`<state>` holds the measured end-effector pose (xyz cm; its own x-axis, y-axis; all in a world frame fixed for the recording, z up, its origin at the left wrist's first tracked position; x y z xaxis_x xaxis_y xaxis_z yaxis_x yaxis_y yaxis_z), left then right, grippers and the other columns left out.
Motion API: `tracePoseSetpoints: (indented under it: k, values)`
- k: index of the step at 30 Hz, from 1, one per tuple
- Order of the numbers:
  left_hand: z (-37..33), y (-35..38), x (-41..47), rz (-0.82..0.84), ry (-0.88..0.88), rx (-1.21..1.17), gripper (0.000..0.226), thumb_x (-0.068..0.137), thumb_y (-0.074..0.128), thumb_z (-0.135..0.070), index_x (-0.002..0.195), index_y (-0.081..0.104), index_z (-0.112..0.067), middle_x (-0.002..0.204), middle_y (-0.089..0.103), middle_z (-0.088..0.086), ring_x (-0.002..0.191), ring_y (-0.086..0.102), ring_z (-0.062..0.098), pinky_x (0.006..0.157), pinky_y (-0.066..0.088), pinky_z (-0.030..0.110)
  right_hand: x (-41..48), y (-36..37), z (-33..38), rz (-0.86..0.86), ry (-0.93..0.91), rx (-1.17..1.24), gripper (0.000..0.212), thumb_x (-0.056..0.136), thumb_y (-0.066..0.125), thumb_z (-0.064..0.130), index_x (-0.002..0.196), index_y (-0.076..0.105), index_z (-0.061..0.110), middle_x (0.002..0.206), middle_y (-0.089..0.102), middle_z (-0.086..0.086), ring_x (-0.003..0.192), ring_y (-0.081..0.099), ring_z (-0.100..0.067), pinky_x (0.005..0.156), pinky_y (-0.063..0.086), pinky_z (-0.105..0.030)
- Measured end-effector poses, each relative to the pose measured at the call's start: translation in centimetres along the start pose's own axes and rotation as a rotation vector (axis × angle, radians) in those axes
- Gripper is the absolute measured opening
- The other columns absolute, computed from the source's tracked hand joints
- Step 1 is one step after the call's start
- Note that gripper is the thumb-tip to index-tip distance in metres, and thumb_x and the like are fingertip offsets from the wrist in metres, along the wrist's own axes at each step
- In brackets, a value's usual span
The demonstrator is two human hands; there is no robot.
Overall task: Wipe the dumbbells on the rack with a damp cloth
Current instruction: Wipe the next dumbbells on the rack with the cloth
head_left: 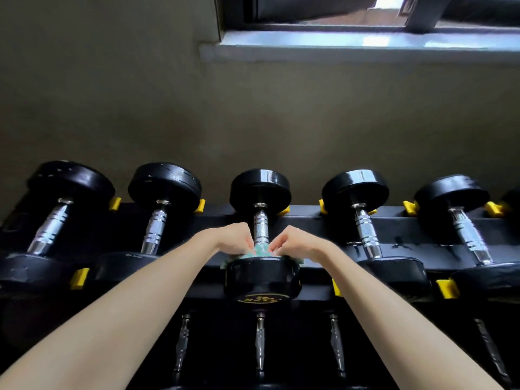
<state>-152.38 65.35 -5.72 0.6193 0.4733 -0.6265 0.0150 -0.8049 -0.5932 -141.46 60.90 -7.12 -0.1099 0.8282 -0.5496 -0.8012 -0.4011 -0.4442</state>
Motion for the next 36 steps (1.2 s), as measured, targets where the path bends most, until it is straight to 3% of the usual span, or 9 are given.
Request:
tracePoseSetpoints:
  k: [5, 9, 12, 18, 21, 24, 27, 32, 36]
  values:
    - [-1.4, -0.6, -1.8, -0.011, 0.069, -0.023, 0.044, 0.079, 0.052, 0.0, 0.043, 0.033, -0.015, 0.033, 0.031, -0.009, 0.033, 0.03, 0.004, 0.05, 0.028, 0.021, -1.6, -0.2, 0.8, -0.002, 0.068, 0.004, 0.025, 0.085, 0.05, 0.0, 0.083, 0.071, 0.014, 0.055, 0.048, 0.004, 0.049, 0.036, -0.009, 0.043, 0.031, -0.017]
    - [-1.5, -1.0, -3.6, -0.122, 0.123, -0.087, 0.042, 0.078, 0.054, -0.002, 0.042, 0.035, -0.012, 0.035, 0.033, -0.008, 0.033, 0.031, 0.004, 0.055, 0.033, 0.024, -2.7, -0.5, 1.5, -0.098, 0.065, 0.044, 0.029, 0.085, 0.048, -0.002, 0.097, 0.071, 0.011, 0.035, 0.047, 0.015, 0.045, 0.037, -0.003, 0.043, 0.031, -0.012]
    - [-1.6, -1.1, -5.0, -0.244, 0.136, -0.111, 0.038, 0.073, 0.054, -0.005, 0.041, 0.035, -0.014, 0.04, 0.033, -0.002, 0.038, 0.028, 0.007, 0.053, 0.031, 0.024, -3.8, -0.6, 2.6, -0.16, 0.044, 0.041, 0.028, 0.086, 0.05, -0.001, 0.1, 0.073, 0.007, 0.036, 0.05, 0.02, 0.045, 0.043, 0.0, 0.047, 0.034, -0.011]
    - [-3.2, -1.5, -7.4, -0.427, 0.256, 0.118, 0.048, 0.076, 0.058, -0.005, 0.046, 0.022, -0.016, 0.048, 0.019, 0.002, 0.048, 0.016, 0.015, 0.053, 0.024, 0.028, -6.2, -0.6, 4.2, -0.377, -0.001, -0.073, 0.014, 0.085, 0.061, 0.013, 0.091, 0.073, 0.018, 0.088, 0.068, -0.001, 0.062, 0.051, -0.001, 0.057, 0.039, -0.011]
    - [-3.7, -0.9, -8.3, -0.492, 0.206, 0.302, 0.048, 0.084, 0.055, -0.011, 0.047, 0.025, -0.017, 0.055, 0.039, 0.012, 0.054, 0.037, 0.019, 0.061, 0.031, 0.035, -7.7, 0.2, 4.3, -0.488, 0.028, -0.048, 0.016, 0.084, 0.061, 0.014, 0.094, 0.074, 0.016, 0.083, 0.063, 0.001, 0.069, 0.054, -0.007, 0.067, 0.043, -0.021]
    - [-4.2, 0.3, -9.2, -0.503, 0.197, 0.444, 0.025, 0.091, 0.049, -0.015, 0.07, 0.053, -0.002, 0.096, 0.06, 0.022, 0.094, 0.055, 0.034, 0.073, 0.039, 0.036, -9.2, 1.5, 4.4, -0.53, 0.043, -0.022, 0.018, 0.083, 0.06, 0.012, 0.095, 0.074, 0.014, 0.081, 0.063, 0.0, 0.071, 0.056, -0.009, 0.059, 0.04, -0.013]
    - [-4.2, 1.7, -9.9, -0.483, 0.197, 0.547, 0.027, 0.094, 0.045, -0.019, 0.099, 0.059, 0.003, 0.106, 0.058, 0.02, 0.103, 0.054, 0.035, 0.077, 0.039, 0.036, -10.0, 2.5, 4.4, -0.55, 0.057, -0.013, 0.018, 0.083, 0.06, 0.011, 0.094, 0.074, 0.013, 0.083, 0.063, -0.001, 0.074, 0.055, -0.011, 0.058, 0.038, -0.015]
    - [-3.0, 3.7, -10.8, -0.337, 0.235, 0.462, 0.032, 0.086, 0.051, -0.014, 0.056, 0.039, -0.009, 0.061, 0.037, 0.005, 0.081, 0.054, 0.037, 0.065, 0.04, 0.035, -10.8, 4.6, 4.4, -0.45, 0.159, -0.089, 0.02, 0.082, 0.06, 0.008, 0.098, 0.07, 0.001, 0.079, 0.065, -0.007, 0.076, 0.055, -0.012, 0.068, 0.045, -0.023]
    - [-1.9, 5.5, -11.6, -0.32, 0.183, 0.303, 0.035, 0.076, 0.049, -0.01, 0.048, 0.027, -0.014, 0.053, 0.029, 0.005, 0.062, 0.035, 0.028, 0.053, 0.028, 0.031, -11.9, 6.2, 3.8, -0.415, 0.19, -0.004, 0.017, 0.081, 0.061, 0.005, 0.093, 0.073, 0.004, 0.055, 0.056, 0.005, 0.055, 0.048, -0.004, 0.048, 0.038, -0.014]
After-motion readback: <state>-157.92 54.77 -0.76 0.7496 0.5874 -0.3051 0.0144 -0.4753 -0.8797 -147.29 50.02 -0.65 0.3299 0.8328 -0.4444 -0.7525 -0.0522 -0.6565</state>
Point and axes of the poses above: each hand's wrist, its own x-axis towards the middle knuckle, its own y-axis out of the palm, z = x × y, the point moved 7 cm from there along x, towards the middle knuckle
